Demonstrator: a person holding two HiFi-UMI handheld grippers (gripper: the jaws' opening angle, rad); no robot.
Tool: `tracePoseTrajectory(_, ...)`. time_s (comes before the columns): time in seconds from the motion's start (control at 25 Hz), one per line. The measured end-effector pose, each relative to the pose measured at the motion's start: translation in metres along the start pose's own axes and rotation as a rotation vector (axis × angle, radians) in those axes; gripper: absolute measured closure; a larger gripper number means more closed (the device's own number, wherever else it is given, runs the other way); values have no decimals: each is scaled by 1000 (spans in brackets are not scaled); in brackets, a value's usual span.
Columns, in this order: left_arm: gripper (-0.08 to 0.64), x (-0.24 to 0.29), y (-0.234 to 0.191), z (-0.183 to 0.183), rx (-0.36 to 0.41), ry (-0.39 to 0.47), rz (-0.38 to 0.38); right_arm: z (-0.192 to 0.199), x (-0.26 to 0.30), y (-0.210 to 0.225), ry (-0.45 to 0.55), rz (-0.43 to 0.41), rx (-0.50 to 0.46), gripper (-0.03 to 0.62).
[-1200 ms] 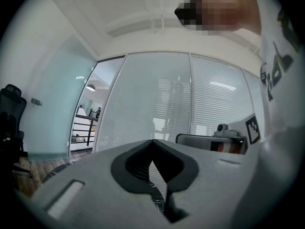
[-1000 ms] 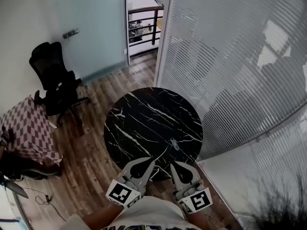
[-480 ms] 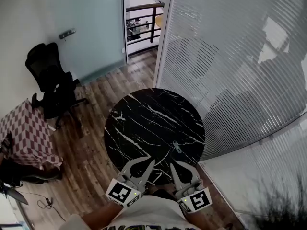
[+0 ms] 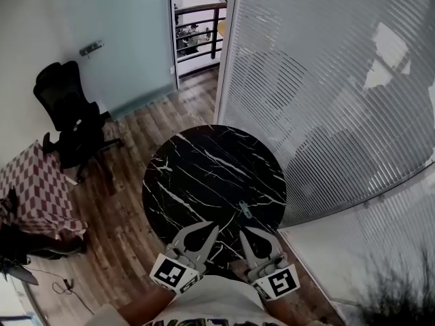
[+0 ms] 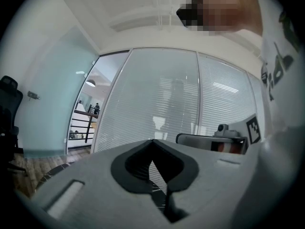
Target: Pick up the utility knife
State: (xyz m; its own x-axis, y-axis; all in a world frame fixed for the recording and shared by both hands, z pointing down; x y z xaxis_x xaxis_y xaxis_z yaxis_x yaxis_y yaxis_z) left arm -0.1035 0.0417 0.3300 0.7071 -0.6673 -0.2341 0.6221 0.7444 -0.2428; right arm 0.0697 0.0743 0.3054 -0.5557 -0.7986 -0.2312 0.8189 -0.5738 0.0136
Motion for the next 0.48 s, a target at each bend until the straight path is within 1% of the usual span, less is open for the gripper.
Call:
tracePoseTrajectory(0.2, 555, 7, -1, 10, 5, -14, 0, 6, -5, 11, -8, 12, -1, 589)
tracePoseTrajectory(0.48, 555, 12, -6, 23, -21, -46, -5, 18, -8, 23, -48, 35, -3, 589)
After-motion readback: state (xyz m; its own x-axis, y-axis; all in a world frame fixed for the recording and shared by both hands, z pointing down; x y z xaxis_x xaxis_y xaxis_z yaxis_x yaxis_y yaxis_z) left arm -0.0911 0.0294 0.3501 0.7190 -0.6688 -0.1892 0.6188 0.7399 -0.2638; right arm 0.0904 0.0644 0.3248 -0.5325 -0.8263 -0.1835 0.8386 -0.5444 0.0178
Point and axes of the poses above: the fingertips, and each gripper's own axes: x forward along the fingers, y to its right, z out of its underside, the point moved 9 cm from there along -x, backward along the fingers, and after that the axes turned 15 degrees about y, right-handed, at the moved point
